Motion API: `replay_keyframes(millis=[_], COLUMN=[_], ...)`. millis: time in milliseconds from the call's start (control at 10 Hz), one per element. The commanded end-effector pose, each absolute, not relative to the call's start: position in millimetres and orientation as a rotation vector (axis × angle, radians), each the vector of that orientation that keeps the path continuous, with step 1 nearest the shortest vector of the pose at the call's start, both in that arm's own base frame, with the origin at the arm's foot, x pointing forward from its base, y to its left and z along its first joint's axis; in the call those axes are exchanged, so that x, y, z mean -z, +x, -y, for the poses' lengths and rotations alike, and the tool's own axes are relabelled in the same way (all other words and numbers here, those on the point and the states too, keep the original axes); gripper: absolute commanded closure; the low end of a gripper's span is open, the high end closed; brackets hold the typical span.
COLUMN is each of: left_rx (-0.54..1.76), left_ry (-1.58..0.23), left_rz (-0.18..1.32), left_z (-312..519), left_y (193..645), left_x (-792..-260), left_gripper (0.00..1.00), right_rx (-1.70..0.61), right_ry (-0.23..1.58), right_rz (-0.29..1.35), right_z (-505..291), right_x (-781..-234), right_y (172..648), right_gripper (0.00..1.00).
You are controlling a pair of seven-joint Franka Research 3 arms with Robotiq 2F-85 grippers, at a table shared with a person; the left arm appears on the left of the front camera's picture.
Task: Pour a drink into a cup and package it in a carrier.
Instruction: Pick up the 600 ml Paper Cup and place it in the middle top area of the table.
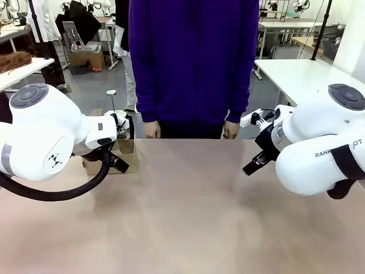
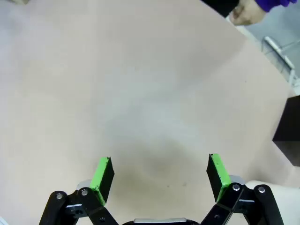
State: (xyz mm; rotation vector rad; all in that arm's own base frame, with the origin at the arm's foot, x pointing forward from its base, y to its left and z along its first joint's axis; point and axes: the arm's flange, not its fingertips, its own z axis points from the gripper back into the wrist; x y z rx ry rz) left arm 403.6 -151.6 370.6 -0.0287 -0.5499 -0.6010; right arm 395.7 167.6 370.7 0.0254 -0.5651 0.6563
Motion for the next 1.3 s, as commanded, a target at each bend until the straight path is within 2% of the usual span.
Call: replay_keyframes(millis=[0, 900, 1200], left_rx=[0.601, 0.601, 0.601], left_ry=[-0.029, -0.029, -0.029], left_rz=[0.550, 0.550, 0.550], left_z=[152, 152, 152], left_y=[404, 404, 404], left_x=[-371, -371, -371], left_gripper=[0.00, 0.00, 0.00], right_rx=[-0.656, -0.657, -0.640], right_ry=[0.025, 0.025, 0.091], right_rz=[0.565, 0.565, 0.563], right_z=[-168, -168, -145], right_x=[-371, -371, -462], right_y=[396, 396, 445], right_gripper=[0.00, 0.00, 0.00])
